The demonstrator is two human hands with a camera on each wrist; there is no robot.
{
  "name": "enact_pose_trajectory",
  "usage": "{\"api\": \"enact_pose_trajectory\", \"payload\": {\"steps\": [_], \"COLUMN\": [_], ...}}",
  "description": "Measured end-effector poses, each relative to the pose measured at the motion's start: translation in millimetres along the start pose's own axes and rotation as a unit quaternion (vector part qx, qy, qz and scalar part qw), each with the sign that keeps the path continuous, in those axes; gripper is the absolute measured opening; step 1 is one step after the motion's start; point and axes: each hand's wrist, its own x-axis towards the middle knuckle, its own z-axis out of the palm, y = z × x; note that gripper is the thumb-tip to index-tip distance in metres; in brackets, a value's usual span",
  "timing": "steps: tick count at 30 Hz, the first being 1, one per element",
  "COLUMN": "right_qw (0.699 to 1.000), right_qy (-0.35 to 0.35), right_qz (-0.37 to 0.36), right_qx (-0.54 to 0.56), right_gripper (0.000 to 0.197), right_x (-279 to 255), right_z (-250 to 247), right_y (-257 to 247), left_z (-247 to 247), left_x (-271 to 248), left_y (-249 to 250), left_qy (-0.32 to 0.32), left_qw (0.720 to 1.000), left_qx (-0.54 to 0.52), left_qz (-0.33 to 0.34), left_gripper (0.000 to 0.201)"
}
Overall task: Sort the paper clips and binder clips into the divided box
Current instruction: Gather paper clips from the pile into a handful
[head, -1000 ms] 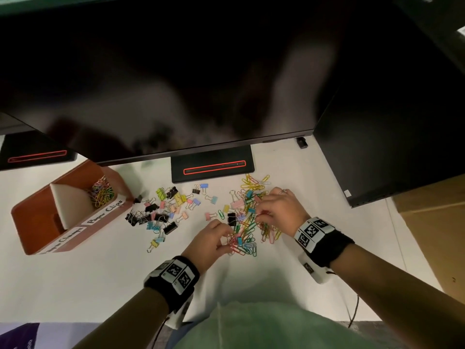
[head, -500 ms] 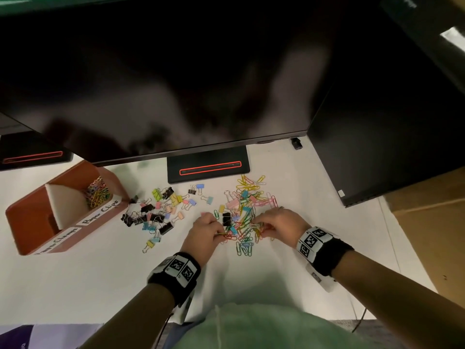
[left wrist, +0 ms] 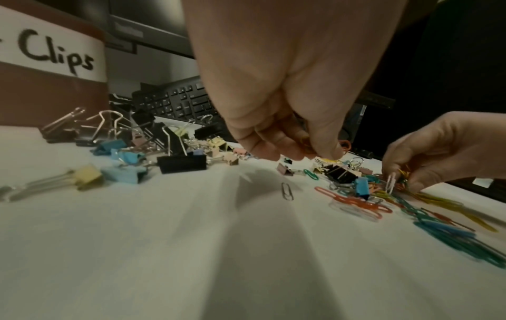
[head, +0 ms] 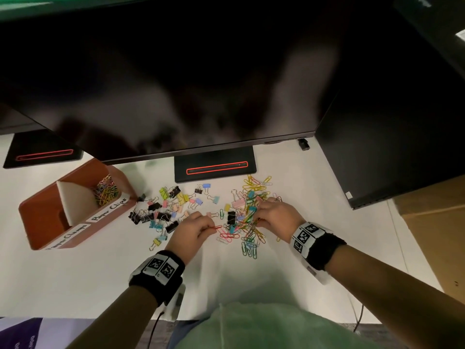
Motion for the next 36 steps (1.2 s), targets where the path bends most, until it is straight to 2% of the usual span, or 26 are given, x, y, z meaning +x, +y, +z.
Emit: {"api": "enact_pose_trajectory", "payload": {"steps": [5, 8, 12, 18, 25, 28, 31, 34, 36], "right_qw": [0.997, 0.994, 0.99, 0.987, 0.984, 0.982, 0.987, 0.989, 0.987], "right_qy": [-0.014, -0.025, -0.041, -0.046, -0.015, -0.006, -0.003, 0.014, 0.023], "right_qz": [0.049, 0.054, 0.066, 0.078, 0.069, 0.061, 0.048, 0.005, -0.028], "right_qx": [0.052, 0.091, 0.114, 0.132, 0.166, 0.178, 0.155, 0.146, 0.156], "right_gripper": [0.026, 0.028, 0.031, 0.033, 0.035, 0.033, 0.035, 0.036, 0.035], "right_x": [2, 4, 5, 4, 4, 11, 28, 56, 82], "right_z": [-16, -20, -27, -33, -42, -48, -57, -68, -71], "right_y": [-6, -7, -7, -10, -25, -36, -56, -91, -119], "left_z": [7, 19, 27, 33, 28, 6, -37, -94, -134], "left_x": [-7, -7, -1, 2, 2, -4, -16, -30, -37], "left_y": [-3, 1, 2, -3, -8, -2, -3, -12, -24], "left_qy": [-0.061, -0.089, -0.046, -0.022, -0.027, -0.047, -0.044, 0.0, 0.063], "left_qw": [0.998, 0.995, 0.997, 0.994, 0.991, 0.995, 0.997, 0.998, 0.997], "left_qx": [-0.001, 0.044, 0.061, 0.097, 0.105, 0.065, 0.01, -0.015, 0.007], "left_qz": [0.0, 0.007, 0.015, 0.046, 0.075, 0.067, 0.07, 0.054, 0.034], "left_gripper": [0.02, 0.028, 0.017, 0.007, 0.009, 0.014, 0.017, 0.016, 0.013]}}
